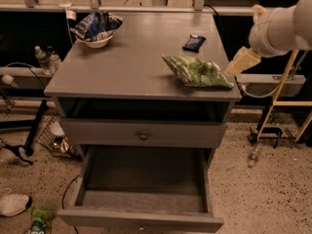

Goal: Pick green jalapeno chip bag from middle drawer and place on counter

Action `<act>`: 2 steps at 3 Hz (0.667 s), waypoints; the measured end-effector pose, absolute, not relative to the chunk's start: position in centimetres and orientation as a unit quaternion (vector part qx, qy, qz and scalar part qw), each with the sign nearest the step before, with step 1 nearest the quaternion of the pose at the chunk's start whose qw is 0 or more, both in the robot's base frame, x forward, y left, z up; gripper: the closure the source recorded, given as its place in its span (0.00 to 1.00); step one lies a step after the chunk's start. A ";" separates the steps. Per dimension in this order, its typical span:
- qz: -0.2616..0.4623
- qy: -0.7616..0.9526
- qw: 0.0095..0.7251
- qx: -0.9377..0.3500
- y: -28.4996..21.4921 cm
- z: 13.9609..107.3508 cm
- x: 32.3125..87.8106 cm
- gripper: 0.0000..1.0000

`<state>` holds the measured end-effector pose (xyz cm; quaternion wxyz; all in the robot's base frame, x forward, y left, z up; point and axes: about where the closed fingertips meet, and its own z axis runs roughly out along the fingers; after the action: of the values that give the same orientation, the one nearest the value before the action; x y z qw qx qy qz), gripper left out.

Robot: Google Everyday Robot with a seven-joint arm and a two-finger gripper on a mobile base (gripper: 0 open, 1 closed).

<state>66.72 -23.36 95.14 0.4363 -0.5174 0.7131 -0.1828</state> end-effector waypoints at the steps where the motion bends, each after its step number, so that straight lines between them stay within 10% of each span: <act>1: -0.147 0.746 0.441 -0.476 -27.4 94.8 66.0 0.00; 2: -0.123 0.773 0.454 -0.426 -31.6 95.0 65.1 0.00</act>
Offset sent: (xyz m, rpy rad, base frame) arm -0.0292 -0.1467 -0.0002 0.3438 0.0668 -0.2501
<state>65.11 -31.58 94.97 0.4535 -0.4260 0.7732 -0.1227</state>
